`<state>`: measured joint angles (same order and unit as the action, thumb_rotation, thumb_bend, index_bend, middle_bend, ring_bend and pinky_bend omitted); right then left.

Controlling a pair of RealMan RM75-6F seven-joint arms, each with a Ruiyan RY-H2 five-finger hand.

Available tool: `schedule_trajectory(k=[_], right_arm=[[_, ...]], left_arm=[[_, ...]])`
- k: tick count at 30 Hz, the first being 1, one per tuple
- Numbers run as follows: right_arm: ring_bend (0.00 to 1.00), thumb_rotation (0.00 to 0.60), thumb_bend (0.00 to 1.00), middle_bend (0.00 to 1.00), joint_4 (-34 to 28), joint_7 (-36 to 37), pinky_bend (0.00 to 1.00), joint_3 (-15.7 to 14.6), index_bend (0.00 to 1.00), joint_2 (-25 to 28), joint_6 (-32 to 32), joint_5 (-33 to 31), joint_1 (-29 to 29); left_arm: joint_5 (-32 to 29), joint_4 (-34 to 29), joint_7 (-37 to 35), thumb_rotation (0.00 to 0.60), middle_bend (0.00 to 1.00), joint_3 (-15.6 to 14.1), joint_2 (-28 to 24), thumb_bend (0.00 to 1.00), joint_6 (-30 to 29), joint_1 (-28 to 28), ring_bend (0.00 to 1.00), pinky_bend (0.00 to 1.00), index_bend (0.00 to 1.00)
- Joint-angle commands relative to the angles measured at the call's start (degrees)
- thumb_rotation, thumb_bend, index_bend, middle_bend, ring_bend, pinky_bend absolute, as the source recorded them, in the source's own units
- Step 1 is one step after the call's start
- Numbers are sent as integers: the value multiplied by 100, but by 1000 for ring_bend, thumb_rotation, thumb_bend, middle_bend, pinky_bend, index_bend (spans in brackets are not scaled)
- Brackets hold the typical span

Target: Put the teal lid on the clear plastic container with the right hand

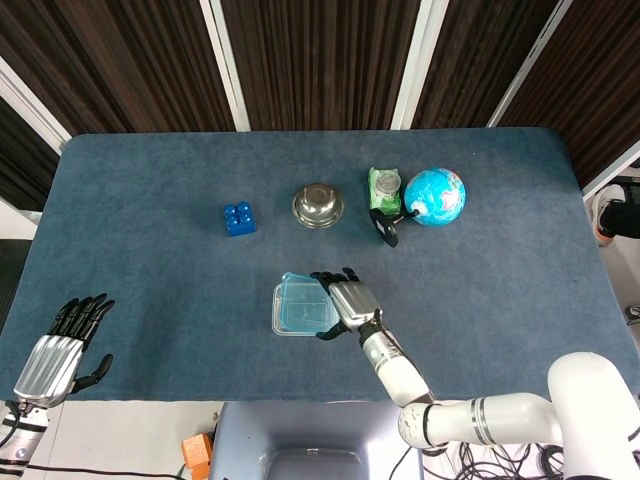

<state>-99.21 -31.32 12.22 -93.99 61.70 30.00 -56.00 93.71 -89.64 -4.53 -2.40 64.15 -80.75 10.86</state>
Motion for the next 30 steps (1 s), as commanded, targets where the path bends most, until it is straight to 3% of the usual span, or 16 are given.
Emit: schedule_trajectory(k=[1,30], right_arm=[[259,600,61,430,13,-55,43,19,756,-25,19,-22,-18],[259,600,61,430,374,-476,43,90,755,-467,69,-257,-154]], left_arm=[[2,-1,4,600,33,-5,-1,378,6,1,2,31,0],[40,29,-117,600,33,-6,-35,379,-94,-31,2,31,0]])
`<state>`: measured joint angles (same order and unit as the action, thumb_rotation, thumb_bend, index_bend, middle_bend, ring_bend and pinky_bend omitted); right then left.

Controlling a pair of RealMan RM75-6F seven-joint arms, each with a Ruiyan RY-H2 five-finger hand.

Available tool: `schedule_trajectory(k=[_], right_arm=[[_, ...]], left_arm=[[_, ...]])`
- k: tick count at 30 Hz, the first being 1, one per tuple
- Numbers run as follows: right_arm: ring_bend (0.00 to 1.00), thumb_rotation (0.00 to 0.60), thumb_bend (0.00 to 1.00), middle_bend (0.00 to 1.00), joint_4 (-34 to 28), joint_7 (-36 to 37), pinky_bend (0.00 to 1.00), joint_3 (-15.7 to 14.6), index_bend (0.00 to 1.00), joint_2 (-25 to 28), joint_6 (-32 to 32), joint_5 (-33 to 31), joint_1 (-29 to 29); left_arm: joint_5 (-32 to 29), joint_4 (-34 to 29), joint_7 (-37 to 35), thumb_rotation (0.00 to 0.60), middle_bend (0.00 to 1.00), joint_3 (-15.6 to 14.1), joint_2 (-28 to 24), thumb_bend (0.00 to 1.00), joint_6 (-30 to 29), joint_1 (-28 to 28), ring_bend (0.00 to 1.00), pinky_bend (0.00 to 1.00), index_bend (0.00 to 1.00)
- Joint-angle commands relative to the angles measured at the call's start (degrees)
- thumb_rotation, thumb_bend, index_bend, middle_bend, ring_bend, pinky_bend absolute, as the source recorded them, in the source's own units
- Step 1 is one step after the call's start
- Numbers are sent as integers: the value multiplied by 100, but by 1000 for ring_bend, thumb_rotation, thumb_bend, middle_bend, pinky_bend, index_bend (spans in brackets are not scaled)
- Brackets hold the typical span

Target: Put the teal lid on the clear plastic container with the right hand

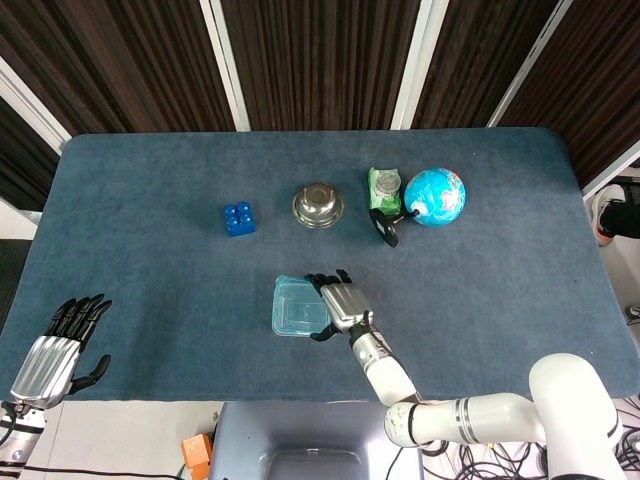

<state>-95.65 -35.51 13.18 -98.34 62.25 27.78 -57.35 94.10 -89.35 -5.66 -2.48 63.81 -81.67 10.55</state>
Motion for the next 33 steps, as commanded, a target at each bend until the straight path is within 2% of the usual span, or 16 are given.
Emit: schedule_trajectory(k=[1,12,18,24,29,33], right_arm=[[259,600,61,430,24,-82,43,-6,754,-36,18,-49,-25],[249,600,61,430,61,-534,35,1,702,-149,117,-342,-167],[197,600,61,413,52,-791,7,-4,570,-172,179,-488,-252],[111,600,61,289,26,-1171,0,-14,389,-154,286,-731,-385],[50,600,62,198,25,-1460,0,2,285,-177,412,-886,-496],[38,600,61,183,71,-1542,0,46,245,-240,505,-899,-537]], left_arm=[[3,-1,-8,600,33,1,-4,379,-5,-1,3,31,0],[25,18,-84,600,34,-2,-27,379,-52,-17,2,31,0],[30,29,-113,600,34,-1,-32,379,-62,-18,2,31,0],[47,37,-170,600,33,-9,-52,380,-49,-8,2,31,0],[69,45,-227,600,34,-20,-65,379,-57,-7,2,31,0],[76,47,-245,600,34,-25,-70,379,-52,-3,3,31,0]])
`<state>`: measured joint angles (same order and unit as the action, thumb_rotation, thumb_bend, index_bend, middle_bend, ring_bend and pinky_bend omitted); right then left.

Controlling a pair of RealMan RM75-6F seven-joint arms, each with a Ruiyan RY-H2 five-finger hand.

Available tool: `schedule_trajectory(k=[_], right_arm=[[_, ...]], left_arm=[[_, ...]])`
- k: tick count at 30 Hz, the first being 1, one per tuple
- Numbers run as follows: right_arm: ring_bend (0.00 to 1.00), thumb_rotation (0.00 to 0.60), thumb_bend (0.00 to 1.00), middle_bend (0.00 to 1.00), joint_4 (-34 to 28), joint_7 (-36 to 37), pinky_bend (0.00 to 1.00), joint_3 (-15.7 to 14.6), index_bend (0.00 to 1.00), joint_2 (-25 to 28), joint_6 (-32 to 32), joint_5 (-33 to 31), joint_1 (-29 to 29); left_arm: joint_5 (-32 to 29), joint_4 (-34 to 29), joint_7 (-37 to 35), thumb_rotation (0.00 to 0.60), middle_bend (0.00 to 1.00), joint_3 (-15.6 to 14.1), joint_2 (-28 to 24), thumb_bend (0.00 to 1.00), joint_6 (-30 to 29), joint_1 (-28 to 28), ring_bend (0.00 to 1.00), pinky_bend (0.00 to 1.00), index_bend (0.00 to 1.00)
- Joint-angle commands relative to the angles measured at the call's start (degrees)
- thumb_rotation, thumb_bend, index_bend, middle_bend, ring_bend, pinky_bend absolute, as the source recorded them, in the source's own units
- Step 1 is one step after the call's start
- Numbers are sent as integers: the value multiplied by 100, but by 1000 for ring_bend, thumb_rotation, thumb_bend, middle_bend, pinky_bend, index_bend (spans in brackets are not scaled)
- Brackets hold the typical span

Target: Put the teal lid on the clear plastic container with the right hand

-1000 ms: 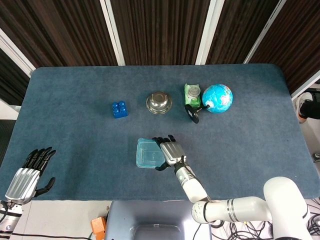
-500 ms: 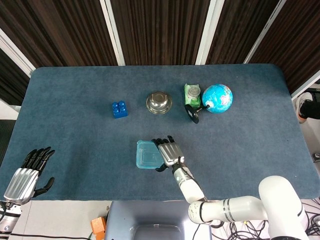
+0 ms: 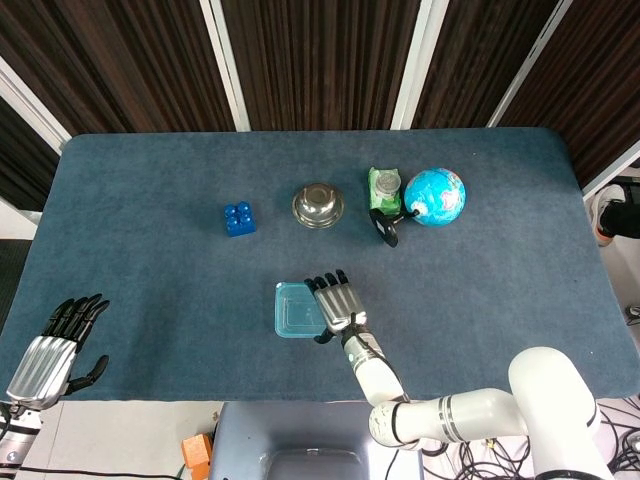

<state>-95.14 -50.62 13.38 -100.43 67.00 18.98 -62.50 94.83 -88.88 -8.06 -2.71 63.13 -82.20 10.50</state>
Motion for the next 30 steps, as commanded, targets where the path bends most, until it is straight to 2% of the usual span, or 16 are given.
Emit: schedule_trajectory(k=[1,5,13,30], right_arm=[[35,600,61,179,25,-51,0,32,236,-38,36,-35,-28],[12,600,61,148,43,-186,0,40,191,-57,71,-122,-68],[0,600,61,57,29,-362,0,76,5,-43,119,-237,-112],[0,600,61,27,-90,-461,0,163,0,104,187,-281,-98]], left_arm=[[4,0,-8,600,33,-2,-1,380,-1,1,3,31,0],[12,2,-19,600,34,-5,-2,379,-8,-1,2,31,0],[19,12,-78,600,34,-3,-16,380,-39,-9,3,31,0],[93,59,-225,600,38,-18,-20,382,-126,-23,7,31,0]])
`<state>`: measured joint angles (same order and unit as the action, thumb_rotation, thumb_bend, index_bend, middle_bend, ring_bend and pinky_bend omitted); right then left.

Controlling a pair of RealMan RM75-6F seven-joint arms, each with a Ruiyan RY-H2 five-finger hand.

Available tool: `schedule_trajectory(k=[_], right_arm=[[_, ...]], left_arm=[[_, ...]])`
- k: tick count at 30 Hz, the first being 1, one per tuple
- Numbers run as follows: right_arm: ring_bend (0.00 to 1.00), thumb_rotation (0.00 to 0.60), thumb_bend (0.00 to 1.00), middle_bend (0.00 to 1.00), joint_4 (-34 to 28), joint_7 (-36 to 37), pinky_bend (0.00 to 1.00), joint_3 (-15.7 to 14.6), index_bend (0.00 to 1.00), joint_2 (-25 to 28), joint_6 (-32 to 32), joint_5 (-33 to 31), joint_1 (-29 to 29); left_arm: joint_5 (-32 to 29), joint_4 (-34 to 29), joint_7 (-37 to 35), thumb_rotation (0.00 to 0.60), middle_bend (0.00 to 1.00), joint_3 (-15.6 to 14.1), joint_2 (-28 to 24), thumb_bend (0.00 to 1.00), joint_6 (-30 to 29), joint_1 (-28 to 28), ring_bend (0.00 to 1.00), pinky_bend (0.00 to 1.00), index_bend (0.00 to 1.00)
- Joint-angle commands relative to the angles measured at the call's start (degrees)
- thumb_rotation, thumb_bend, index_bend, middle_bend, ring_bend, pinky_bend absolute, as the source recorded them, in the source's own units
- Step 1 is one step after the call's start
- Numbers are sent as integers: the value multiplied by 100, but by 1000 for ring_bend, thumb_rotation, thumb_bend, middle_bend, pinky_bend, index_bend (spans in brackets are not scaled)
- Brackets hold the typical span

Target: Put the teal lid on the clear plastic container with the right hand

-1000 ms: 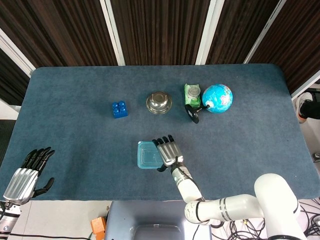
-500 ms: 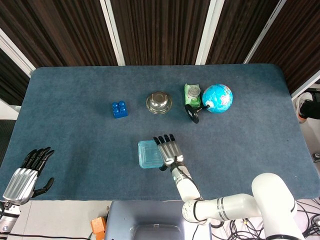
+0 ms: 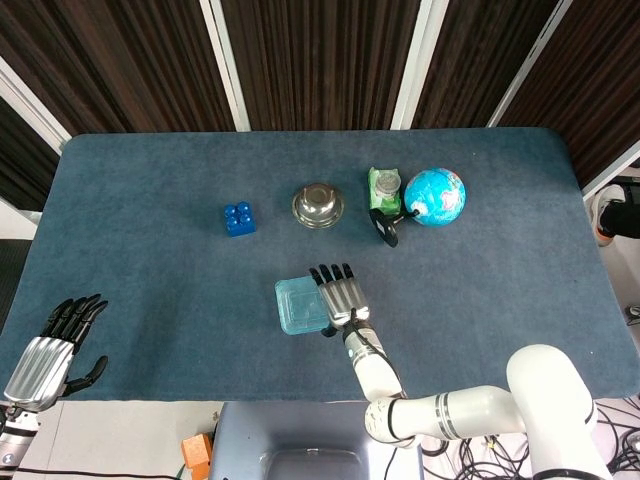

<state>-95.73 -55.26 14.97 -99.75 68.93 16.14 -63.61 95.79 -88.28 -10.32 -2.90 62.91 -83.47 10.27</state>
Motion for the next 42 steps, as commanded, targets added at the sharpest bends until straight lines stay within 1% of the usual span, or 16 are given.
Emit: schedule_trajectory(k=[1,10,13,16,18,19,21,22,23,24,27,29,35,42], right_arm=[[0,600,61,27,-38,7,0,7,0,49,-14,-8,19],[0,600,62,26,-11,63,0,2,0,124,-92,58,41],[0,600,61,23,-200,130,0,-20,0,269,-98,217,92],[0,600,60,21,-487,233,0,-128,2,506,-123,563,185],[0,600,61,22,-651,286,0,-253,29,669,-124,857,256],[0,600,61,22,-695,299,0,-301,58,722,-120,959,279],[0,600,71,22,-747,300,0,-398,149,812,-109,1131,312],[0,600,101,23,-747,288,0,-434,197,839,-105,1179,319],[0,600,131,23,-732,266,0,-467,218,857,-101,1214,320],[0,600,184,23,-695,237,0,-506,241,867,-93,1247,321],[0,600,351,23,-571,235,0,-578,274,855,-135,1246,341],[0,600,409,22,-465,238,0,-621,281,839,-185,1213,355],[0,600,415,22,-250,356,0,-660,283,790,-342,1222,400],[0,600,416,22,-127,448,0,-661,241,686,-529,1229,386]], left_arm=[[-4,0,4,600,37,2,2,381,1,0,7,31,0],[-26,1,6,600,38,18,3,381,-32,-17,7,31,0],[-38,5,0,600,37,21,1,381,-20,-13,7,31,0],[-49,2,-8,600,38,27,-5,380,-24,-16,7,31,0],[-54,-1,-6,600,38,31,-6,380,-33,-21,7,31,0],[-56,-2,-1,600,38,31,-5,381,-31,-21,7,31,0],[-59,-9,10,600,37,32,-1,381,-20,-17,7,31,0],[-62,-12,18,600,38,32,2,381,-15,-16,7,31,0],[-63,-17,26,600,37,32,4,382,-10,-16,7,31,0],[-59,-21,35,600,38,31,6,382,-4,-12,7,31,0],[-56,-22,58,600,38,31,16,382,0,-10,7,31,0],[-62,-19,60,600,38,33,19,382,11,-6,7,31,0],[-78,-14,50,600,38,44,19,382,13,-3,7,31,0],[-77,-17,61,600,38,45,24,382,20,1,7,31,0]])
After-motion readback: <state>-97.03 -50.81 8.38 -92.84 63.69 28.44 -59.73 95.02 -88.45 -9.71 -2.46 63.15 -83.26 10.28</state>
